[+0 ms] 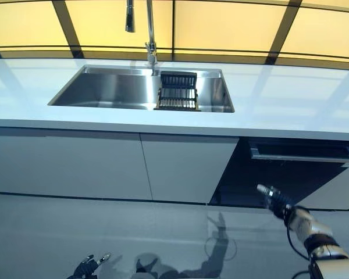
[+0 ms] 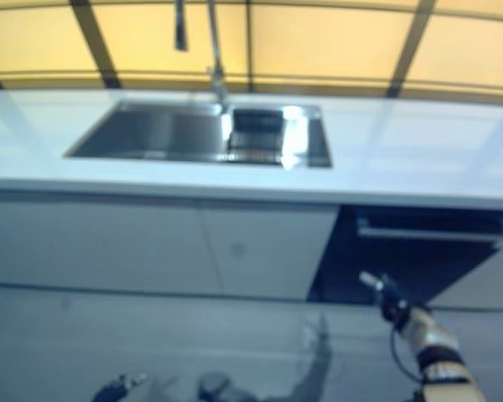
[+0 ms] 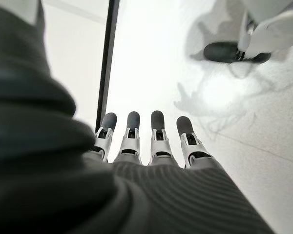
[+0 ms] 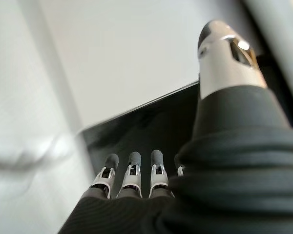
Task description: Take plates into dishwasher
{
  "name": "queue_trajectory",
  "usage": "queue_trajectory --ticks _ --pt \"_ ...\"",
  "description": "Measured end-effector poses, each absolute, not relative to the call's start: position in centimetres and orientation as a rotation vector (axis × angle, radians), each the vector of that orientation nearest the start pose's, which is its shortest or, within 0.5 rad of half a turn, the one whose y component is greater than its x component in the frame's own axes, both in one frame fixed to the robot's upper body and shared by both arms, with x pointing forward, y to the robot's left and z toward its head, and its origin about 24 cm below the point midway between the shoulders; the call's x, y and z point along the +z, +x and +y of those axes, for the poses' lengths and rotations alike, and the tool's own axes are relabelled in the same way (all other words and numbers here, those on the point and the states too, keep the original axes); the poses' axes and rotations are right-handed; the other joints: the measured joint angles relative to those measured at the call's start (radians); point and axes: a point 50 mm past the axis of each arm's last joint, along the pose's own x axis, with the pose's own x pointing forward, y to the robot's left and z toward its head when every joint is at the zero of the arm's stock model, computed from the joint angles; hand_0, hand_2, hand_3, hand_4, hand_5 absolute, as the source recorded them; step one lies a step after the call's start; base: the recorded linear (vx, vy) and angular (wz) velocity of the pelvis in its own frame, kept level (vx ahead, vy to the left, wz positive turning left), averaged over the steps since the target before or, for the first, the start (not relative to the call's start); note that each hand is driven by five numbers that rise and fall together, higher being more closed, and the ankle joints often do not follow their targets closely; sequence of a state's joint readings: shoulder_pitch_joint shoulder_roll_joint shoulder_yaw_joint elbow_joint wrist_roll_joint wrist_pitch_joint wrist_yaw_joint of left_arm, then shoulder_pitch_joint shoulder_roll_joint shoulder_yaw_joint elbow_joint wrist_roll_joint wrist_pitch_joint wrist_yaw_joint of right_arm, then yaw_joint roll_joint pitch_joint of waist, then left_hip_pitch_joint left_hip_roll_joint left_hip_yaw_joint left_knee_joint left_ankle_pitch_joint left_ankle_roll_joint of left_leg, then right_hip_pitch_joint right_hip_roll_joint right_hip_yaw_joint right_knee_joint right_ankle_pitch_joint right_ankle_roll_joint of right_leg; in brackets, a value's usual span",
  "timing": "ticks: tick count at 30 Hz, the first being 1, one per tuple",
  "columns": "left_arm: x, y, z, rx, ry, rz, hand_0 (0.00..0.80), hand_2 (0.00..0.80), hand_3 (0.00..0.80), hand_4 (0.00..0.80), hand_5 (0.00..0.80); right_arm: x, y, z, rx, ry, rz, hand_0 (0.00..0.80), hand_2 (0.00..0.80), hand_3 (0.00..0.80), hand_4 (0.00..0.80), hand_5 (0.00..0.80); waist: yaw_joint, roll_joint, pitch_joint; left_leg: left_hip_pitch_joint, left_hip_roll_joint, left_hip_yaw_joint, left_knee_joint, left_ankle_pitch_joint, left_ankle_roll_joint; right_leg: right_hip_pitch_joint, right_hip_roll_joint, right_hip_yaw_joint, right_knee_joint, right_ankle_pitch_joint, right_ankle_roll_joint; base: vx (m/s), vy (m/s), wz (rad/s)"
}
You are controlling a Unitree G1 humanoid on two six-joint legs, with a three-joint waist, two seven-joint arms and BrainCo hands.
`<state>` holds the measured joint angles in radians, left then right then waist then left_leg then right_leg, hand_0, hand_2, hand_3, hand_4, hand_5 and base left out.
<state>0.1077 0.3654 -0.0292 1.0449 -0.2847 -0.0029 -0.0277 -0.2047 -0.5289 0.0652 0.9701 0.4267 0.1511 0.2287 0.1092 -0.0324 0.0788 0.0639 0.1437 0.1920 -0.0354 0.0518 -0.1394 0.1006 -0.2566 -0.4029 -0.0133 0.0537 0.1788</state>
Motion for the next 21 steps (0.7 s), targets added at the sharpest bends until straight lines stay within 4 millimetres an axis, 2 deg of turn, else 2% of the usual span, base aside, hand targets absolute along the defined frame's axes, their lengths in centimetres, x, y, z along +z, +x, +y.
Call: queue_trajectory --ticks 5,11,16,21 --pt "-14.6 8.4 27.7 0.11 0.25 1.213 0.0 0.0 0.0 0.0 0.0 -10.3 17.3 -29.5 -0.09 -0.174 0.988 0.0 0.0 0.0 0.0 0.0 -0.046 -0.01 -0.005 0.014 0.002 0.006 -0.031 0.01 -0.002 0.009 0.01 0.005 -0.029 0.009 0.001 -0.019 0.014 -0.02" --pt "-14.8 8.6 27.2 0.044 0.327 1.275 0.0 0.0 0.0 0.0 0.0 -14.7 11.3 -25.9 -0.111 -0.195 1.228 0.0 0.0 0.0 0.0 0.0 -0.065 -0.007 -0.016 0.031 -0.001 0.019 -0.048 0.01 -0.002 0.021 0.012 0.01 -0.048 0.012 0.006 -0.001 0.017 -0.04" --pt "-15.3 9.0 25.8 0.003 0.336 1.287 0.0 0.0 0.0 0.0 0.0 -16.1 7.5 -24.8 -0.116 -0.151 1.406 0.0 0.0 0.0 0.0 0.0 -0.069 0.011 -0.025 0.033 -0.003 0.021 -0.048 0.009 -0.002 0.024 0.011 0.011 -0.054 0.013 0.008 0.0 0.0 0.0" --pt "-15.9 8.8 23.9 -0.025 0.291 1.297 0.0 0.0 0.0 0.0 0.0 -16.5 6.2 -24.1 -0.137 -0.097 1.47 0.0 0.0 0.0 0.0 0.0 -0.069 0.016 -0.029 0.048 -0.002 0.022 -0.049 0.005 0.001 0.035 0.01 0.013 -0.054 0.013 0.008 0.0 0.0 0.0"
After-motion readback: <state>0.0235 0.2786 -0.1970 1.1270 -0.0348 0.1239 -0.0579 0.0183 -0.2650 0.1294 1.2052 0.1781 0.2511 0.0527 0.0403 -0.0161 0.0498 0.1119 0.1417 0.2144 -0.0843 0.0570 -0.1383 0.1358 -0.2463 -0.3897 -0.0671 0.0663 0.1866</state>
